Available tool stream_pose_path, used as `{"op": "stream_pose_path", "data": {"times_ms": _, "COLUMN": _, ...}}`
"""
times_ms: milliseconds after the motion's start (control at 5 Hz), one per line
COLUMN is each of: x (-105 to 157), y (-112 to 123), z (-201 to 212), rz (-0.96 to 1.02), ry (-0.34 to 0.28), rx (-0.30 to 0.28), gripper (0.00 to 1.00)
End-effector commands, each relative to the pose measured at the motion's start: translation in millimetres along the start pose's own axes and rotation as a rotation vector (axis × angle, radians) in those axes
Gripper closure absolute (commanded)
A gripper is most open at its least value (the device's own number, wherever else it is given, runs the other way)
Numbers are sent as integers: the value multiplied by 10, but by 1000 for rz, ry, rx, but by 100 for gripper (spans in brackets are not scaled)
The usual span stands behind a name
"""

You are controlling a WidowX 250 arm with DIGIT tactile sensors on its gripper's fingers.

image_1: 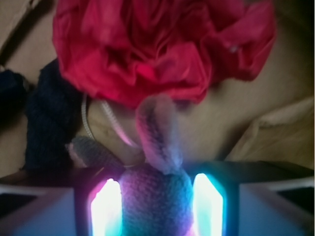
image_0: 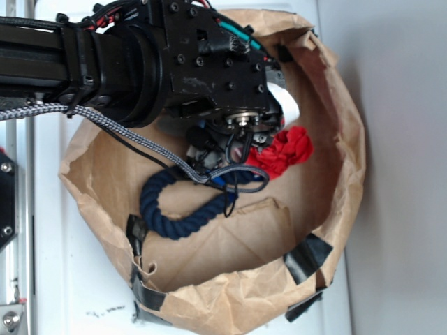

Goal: Grab the gray animal.

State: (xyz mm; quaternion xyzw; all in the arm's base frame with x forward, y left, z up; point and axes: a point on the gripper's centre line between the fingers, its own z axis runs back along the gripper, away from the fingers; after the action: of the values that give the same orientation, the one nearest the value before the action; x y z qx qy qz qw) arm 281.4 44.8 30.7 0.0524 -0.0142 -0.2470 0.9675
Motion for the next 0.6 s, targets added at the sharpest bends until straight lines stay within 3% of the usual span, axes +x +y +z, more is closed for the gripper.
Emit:
{"op": "stream_pose_path", "data": {"times_ms": 0, "x": 53, "y": -51, "z": 117, "rz": 23, "ry": -76, "rx": 31, "gripper": 100}}
{"op": "stream_pose_path", "data": {"times_ms": 200, "x": 375, "y": -380, "z": 660, "rz": 26, "ry": -149, "rx": 4, "gripper": 100}}
{"op": "stream_pose_path", "data": {"times_ms": 400, "x": -183, "y": -87, "z": 862, "rz": 43, "ry": -240, "rx": -38, "gripper": 100}}
